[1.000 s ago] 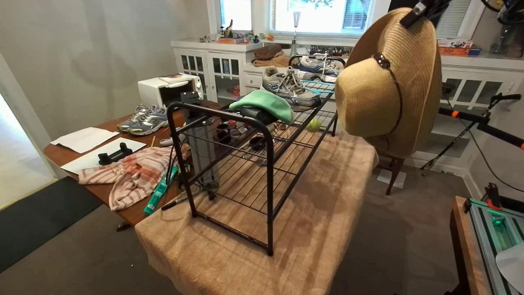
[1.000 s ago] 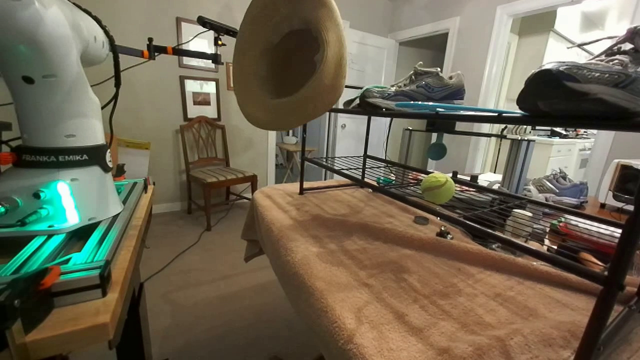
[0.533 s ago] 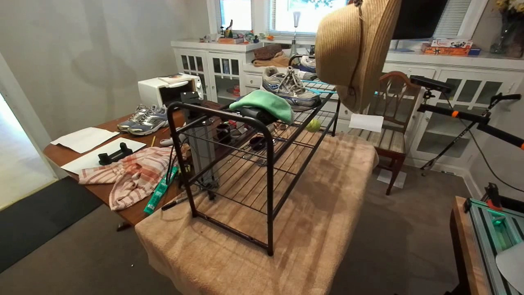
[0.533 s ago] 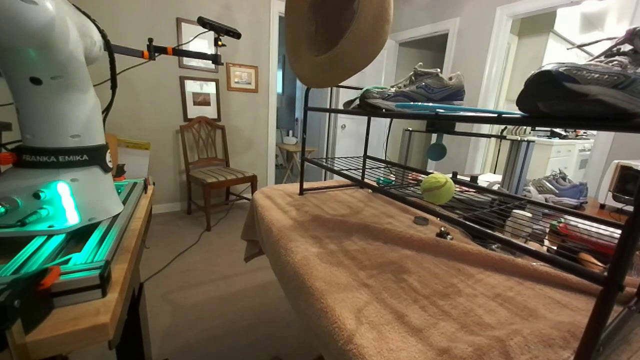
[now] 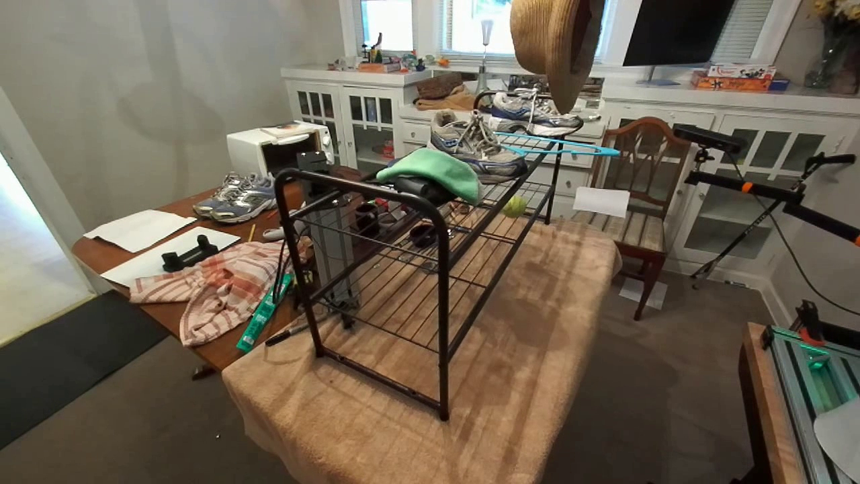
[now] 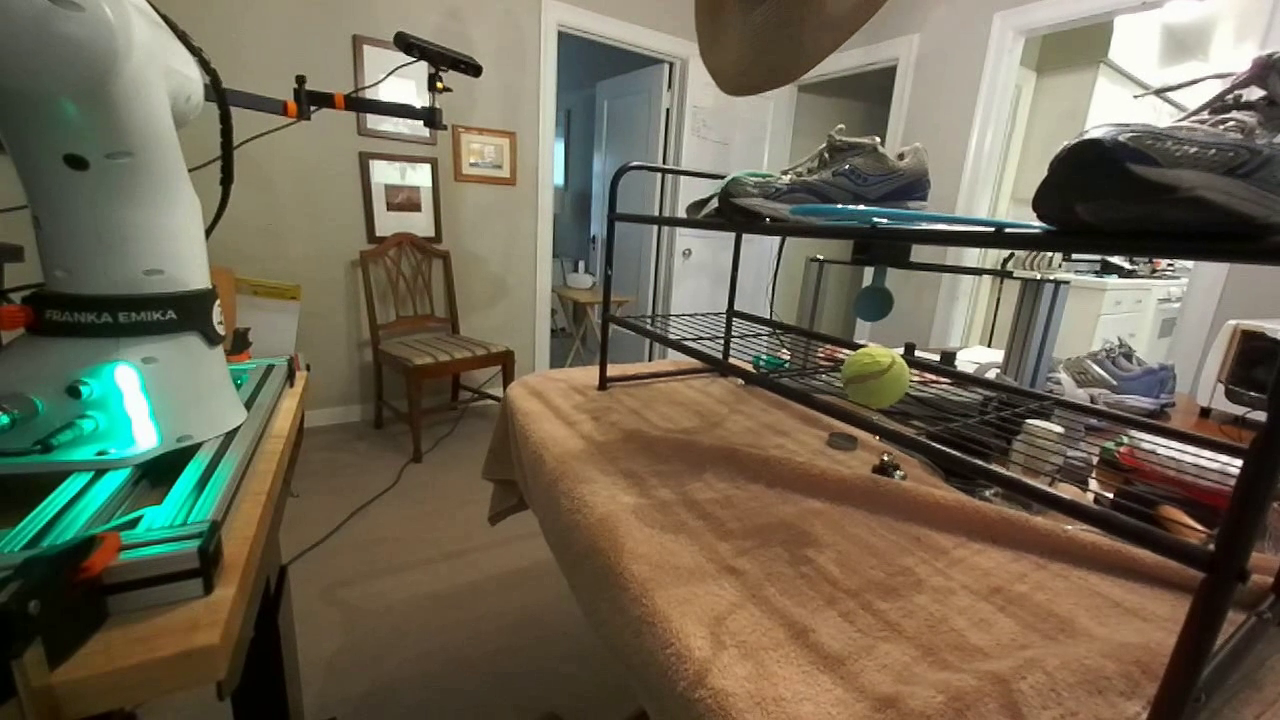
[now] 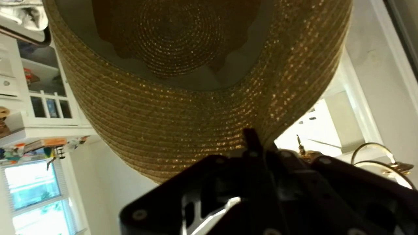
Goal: Pick up the hat and put it on top of the stand
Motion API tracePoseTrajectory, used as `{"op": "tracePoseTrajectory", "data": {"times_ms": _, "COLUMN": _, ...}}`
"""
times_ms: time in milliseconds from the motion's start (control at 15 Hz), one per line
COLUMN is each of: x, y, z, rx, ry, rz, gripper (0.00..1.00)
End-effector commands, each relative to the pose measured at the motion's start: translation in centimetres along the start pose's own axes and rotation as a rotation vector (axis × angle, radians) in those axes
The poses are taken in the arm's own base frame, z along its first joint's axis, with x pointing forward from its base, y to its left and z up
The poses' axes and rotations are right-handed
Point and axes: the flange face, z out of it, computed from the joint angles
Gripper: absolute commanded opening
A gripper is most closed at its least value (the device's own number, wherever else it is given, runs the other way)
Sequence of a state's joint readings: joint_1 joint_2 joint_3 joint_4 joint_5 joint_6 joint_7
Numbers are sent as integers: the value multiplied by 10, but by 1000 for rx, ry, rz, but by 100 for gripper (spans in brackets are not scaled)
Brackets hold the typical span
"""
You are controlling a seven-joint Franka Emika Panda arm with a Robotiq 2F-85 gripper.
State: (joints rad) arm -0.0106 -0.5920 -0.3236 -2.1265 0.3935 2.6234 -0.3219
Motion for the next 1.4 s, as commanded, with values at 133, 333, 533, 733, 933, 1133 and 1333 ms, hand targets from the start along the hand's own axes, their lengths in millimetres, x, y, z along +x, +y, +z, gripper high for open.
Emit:
{"op": "tracePoseTrajectory", "data": {"times_ms": 133, "x": 45, "y": 52, "z": 37, "rx": -136, "ry": 38, "rz": 43, "gripper": 1}}
{"op": "tracePoseTrajectory", "data": {"times_ms": 333, "x": 59, "y": 72, "z": 62, "rx": -187, "ry": 38, "rz": 46, "gripper": 1}}
{"op": "tracePoseTrajectory", "data": {"times_ms": 533, "x": 71, "y": 75, "z": 93, "rx": -231, "ry": 79, "rz": 7, "gripper": 1}}
{"op": "tracePoseTrajectory", "data": {"times_ms": 733, "x": 71, "y": 66, "z": 130, "rx": -259, "ry": 80, "rz": -41, "gripper": 1}}
{"op": "tracePoseTrajectory", "data": {"times_ms": 933, "x": 62, "y": 68, "z": 130, "rx": -252, "ry": 55, "rz": -30, "gripper": 4}}
{"op": "tracePoseTrajectory", "data": {"times_ms": 1133, "x": 64, "y": 67, "z": 134, "rx": -256, "ry": 58, "rz": -36, "gripper": 1}}
{"op": "tracePoseTrajectory", "data": {"times_ms": 1333, "x": 62, "y": 76, "z": 156, "rx": -297, "ry": 97, "rz": -41, "gripper": 1}}
